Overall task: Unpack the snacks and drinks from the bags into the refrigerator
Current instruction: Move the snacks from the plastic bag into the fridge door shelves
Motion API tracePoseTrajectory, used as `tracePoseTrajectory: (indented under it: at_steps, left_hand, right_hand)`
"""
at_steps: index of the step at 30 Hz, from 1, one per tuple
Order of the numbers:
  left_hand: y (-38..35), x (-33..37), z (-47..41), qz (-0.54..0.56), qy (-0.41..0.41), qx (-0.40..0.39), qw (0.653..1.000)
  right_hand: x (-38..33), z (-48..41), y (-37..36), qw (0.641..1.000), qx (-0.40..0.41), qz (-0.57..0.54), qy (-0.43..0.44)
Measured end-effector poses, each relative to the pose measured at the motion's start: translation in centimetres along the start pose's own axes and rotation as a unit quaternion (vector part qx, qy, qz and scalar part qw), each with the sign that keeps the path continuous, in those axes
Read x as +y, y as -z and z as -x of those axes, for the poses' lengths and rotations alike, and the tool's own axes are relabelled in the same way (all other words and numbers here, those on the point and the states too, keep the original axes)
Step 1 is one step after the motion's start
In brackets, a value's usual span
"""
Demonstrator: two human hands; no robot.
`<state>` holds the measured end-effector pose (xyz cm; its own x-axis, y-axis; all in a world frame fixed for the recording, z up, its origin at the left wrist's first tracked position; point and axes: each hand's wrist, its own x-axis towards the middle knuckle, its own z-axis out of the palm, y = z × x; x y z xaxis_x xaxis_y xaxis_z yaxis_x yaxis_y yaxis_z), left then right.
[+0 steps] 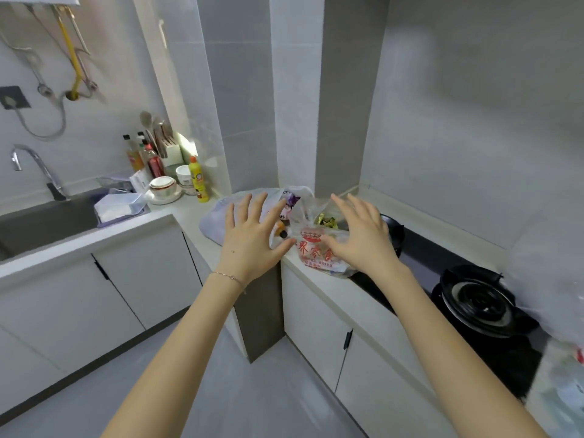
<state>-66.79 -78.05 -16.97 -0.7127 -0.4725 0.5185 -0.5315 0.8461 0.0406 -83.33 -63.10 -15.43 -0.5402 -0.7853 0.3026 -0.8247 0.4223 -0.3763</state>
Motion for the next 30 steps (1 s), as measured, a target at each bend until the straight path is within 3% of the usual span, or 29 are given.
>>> tracePoseTrajectory:
  at_steps: [15, 22, 26, 30]
  left_hand:
    - [-12.8, -1.8, -11.2, 0.053, -0.05, -0.066, 0.995]
    - [-20.4, -1.4, -17.2, 0.037, -0.021, -0.12, 0.992]
    - [-24.4, -0.9, -19.8, 0.015, 0.0, -0.179, 0.984]
    - [-28.0, -1.0, -21.3, 0.028, -0.039, -0.258, 0.965]
  right_hand:
    - [8.3, -10.6, -6.4, 0.995, -0.035, 0.028, -0.088]
    - [14.7, -17.6, -10.4, 0.994, -0.06, 0.021, -0.094]
    - [17.5, -21.2, -12.7, 0.99, -0.11, 0.013, -0.084]
    - [19.7, -23.9, -15.0, 0.986, -0.15, -0.003, -0.077]
